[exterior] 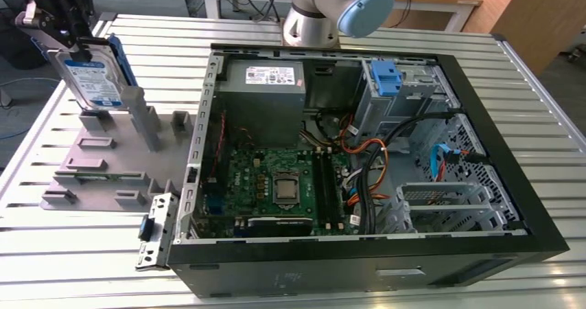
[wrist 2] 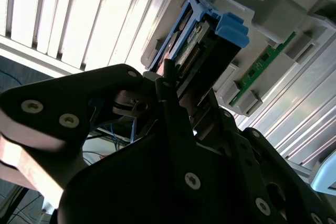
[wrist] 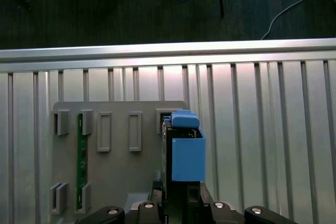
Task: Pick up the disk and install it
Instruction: 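Pick up the disk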
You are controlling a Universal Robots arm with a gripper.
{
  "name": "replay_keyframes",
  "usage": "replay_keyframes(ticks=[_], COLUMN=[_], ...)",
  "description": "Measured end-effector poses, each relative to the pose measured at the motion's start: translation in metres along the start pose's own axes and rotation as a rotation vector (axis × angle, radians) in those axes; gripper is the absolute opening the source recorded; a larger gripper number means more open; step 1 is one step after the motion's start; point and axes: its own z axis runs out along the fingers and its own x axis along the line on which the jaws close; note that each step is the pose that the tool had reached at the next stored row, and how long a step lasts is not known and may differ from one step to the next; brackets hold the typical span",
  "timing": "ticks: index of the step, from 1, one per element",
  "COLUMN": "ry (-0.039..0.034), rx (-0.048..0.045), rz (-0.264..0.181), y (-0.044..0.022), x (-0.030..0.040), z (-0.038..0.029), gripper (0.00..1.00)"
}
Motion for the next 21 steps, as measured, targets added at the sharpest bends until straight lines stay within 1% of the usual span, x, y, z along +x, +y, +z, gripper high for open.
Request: replay_keyframes(ticks=[10, 21], ry=[0.0002, 0.0001], rx=[-0.0002, -0.0001], rz=[0.0, 0.0], y=[0.0001, 0.0004], x=[-0.0001, -0.0004], z=[-0.0034, -0.0108], gripper=[0.35, 0.35])
